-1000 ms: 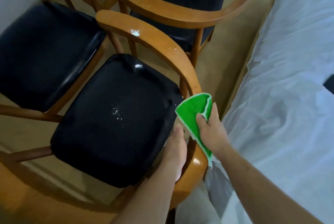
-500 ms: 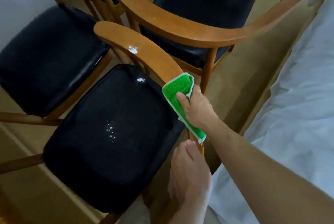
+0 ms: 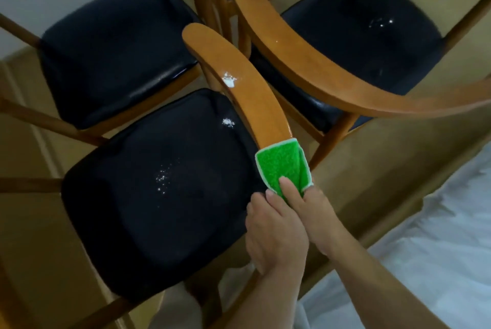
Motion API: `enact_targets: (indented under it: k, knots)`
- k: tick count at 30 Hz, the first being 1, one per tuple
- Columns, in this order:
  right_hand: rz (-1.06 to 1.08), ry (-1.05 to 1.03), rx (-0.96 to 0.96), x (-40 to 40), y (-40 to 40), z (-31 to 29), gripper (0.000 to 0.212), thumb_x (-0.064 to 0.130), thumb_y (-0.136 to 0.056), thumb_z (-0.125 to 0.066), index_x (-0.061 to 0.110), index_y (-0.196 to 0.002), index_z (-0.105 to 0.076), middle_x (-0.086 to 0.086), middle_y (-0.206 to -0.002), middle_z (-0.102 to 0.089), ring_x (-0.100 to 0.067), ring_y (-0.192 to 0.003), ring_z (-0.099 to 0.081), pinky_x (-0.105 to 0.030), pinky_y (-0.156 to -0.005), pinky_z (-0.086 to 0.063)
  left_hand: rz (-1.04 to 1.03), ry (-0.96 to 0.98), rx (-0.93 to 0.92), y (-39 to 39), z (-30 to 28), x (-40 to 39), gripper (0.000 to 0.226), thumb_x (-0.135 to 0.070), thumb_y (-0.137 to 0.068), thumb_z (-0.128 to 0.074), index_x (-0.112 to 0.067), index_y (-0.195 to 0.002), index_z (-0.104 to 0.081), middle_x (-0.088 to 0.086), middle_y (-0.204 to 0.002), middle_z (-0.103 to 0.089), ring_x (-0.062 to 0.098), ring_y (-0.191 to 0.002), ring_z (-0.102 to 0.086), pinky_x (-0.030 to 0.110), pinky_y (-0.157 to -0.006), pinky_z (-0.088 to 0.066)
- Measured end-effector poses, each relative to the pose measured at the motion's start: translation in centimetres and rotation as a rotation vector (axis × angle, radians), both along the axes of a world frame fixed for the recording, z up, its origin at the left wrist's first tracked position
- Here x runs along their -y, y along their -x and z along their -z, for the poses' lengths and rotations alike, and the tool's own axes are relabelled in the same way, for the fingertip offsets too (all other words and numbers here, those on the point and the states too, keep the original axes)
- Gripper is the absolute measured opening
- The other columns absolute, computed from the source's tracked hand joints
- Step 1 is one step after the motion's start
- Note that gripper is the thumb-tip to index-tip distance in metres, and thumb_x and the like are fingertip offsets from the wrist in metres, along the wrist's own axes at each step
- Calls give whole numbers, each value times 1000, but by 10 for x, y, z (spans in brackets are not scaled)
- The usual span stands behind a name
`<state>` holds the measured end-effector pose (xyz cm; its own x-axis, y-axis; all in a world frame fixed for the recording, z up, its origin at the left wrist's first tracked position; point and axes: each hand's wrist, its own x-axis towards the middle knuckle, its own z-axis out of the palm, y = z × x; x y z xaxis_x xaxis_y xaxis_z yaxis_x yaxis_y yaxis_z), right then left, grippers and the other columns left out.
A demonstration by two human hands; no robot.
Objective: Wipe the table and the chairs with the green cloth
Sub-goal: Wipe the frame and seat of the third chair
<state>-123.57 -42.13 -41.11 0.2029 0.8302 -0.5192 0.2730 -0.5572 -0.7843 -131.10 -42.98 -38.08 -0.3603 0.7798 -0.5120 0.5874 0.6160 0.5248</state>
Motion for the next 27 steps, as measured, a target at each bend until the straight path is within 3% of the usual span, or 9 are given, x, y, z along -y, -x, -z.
enact_targets:
  k: [3,7,10,13,17,20,24,27]
  knots:
    - [-59,22,-23,3,-6,-8,38,50,-92,-50,16,-75,-58,10,-54,-61,-1,-48,-54,-14,-45,-38,7,-35,-55,-3,2,-2,44,-57,-91,-9,-34,-79,-45,-11,-73,-52,2,-65,-52,24,-55,-44]
    - [-107,-110,216,-36,-7,-11,23,41,-92,-58,26,-104,-46,16,-83,-54,5,-71,-54,-6,-57,-38,-5,-37,-7,-6,10,-19,54,-62,-88,-3,-34,-81,-48,-11,-76,-55,1,-65,-50,23,-53,-34]
    - [-108,-70,280,-80,-5,-10,33,49,-92,-56,26,-107,-38,11,-90,-50,-2,-71,-46,-16,-56,-32,101,-17,-100,-8,17,-24,67,-69,-78,11,-34,-84,-46,-11,-79,-58,6,-70,-57,28,-58,-39]
    - [-85,-85,355,-128,-1,-9,39,54,-95,-45,19,-113,-45,4,-95,-50,-12,-76,-44,-28,-69,-32,130,47,-126,-9,20,-26,68,-71,-73,16,-35,-84,-41,-14,-76,-54,2,-68,-55,25,-56,-38]
    - [-48,-88,334,-152,-3,-4,47,59,-97,-28,22,-116,-52,5,-93,-55,-2,-69,-46,-28,-62,-33,117,112,-108,-10,20,-30,69,-71,-69,18,-37,-88,-39,-15,-82,-56,4,-75,-56,27,-64,-42]
    - [-7,-102,258,-149,-6,0,53,64,-95,-22,27,-108,-57,11,-90,-60,-4,-77,-55,-31,-66,-37,117,112,-114,-12,20,-30,62,-69,-74,14,-38,-88,-38,-15,-77,-53,1,-72,-56,24,-63,-43]
    - [73,-107,122,-148,-10,1,59,67,-92,-23,22,-84,-62,8,-68,-65,2,-60,-60,-28,-59,-40,124,153,-145,-14,19,-34,45,-64,-84,2,-39,-88,-35,-14,-72,-48,0,-63,-46,21,-58,-34]
    - [117,-32,58,-148,-12,2,64,72,-86,-23,19,-77,-59,11,-59,-62,-1,-54,-59,-28,-57,-41,134,134,-250,-15,21,-35,40,-63,-90,-4,-40,-96,-36,-13,-75,-50,0,-67,-50,18,-58,-35]
